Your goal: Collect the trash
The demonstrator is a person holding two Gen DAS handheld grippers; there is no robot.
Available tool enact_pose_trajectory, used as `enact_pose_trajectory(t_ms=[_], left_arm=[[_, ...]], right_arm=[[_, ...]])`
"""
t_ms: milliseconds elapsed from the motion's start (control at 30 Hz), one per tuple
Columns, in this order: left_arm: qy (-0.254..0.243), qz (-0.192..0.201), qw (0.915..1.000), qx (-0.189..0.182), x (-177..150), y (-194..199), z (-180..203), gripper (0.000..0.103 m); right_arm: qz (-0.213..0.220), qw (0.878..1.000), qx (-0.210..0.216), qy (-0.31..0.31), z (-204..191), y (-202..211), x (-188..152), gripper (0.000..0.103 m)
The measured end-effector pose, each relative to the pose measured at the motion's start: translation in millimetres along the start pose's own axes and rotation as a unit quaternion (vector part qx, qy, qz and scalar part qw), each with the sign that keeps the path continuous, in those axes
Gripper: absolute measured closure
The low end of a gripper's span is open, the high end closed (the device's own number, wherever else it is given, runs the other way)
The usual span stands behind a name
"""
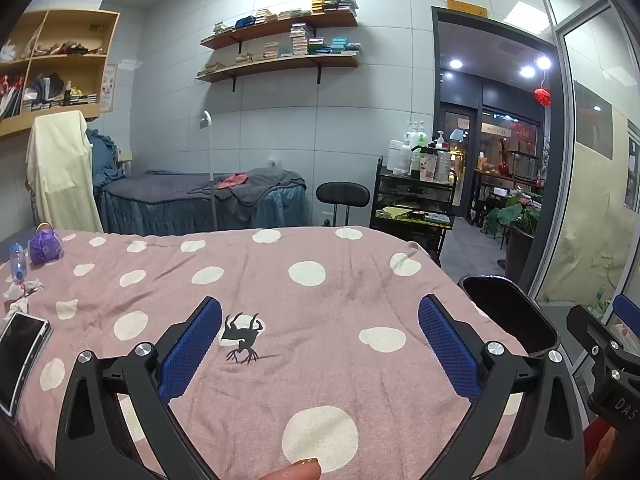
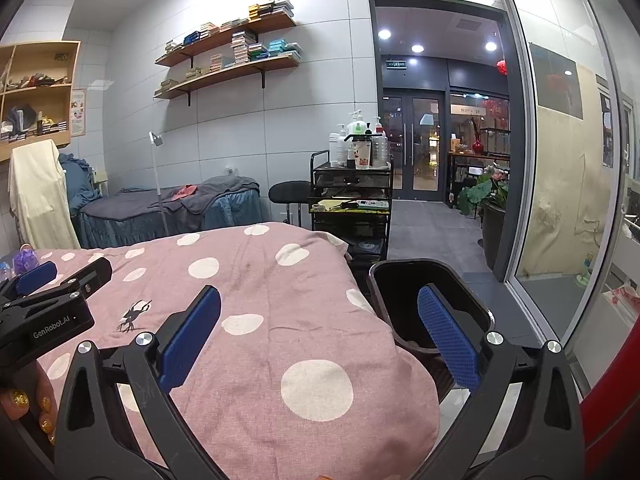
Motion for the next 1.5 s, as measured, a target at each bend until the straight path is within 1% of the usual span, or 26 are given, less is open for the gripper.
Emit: enact_pose_trajectory(t_ms=[433,567,933,1500], left_arm=[[0.001,-0.001,1.0000,0.001,-2.2,1.7,0.1,0.006],[0.007,-0.010,0.9999,0.000,-3.1,-0.2,-1.8,0.006],[0.008,-0.009,0.9999,0.001,-1.8,1.1,-5.2,0.006],[0.001,-0.014,0.9999,0.001,-2.8,0.8,-3.0,0.006]], right_arm=[[-0.008,1.000,0.004,-0.002,0.0,-1.5,-0.8,0.006],[-0.011,1.000,0.004,0.000,-0.3,-2.9,-1.3,0.006],[-0.014,1.000,0.002,0.000,-0.4,-4.5,-3.8,0.006],[-0.017,1.000,0.001,-0.003,1.3,-4.8,-7.9,0.006]])
Point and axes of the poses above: each gripper's, at about its wrist camera, not at the fingertips, and y roughly against the way its jaws point, z to its right, x to its top, the point moved 3 cm from there along -y, roughly the way its jaws point, and after that the axes turned 4 degrees about -x, right-handed, at the moved point
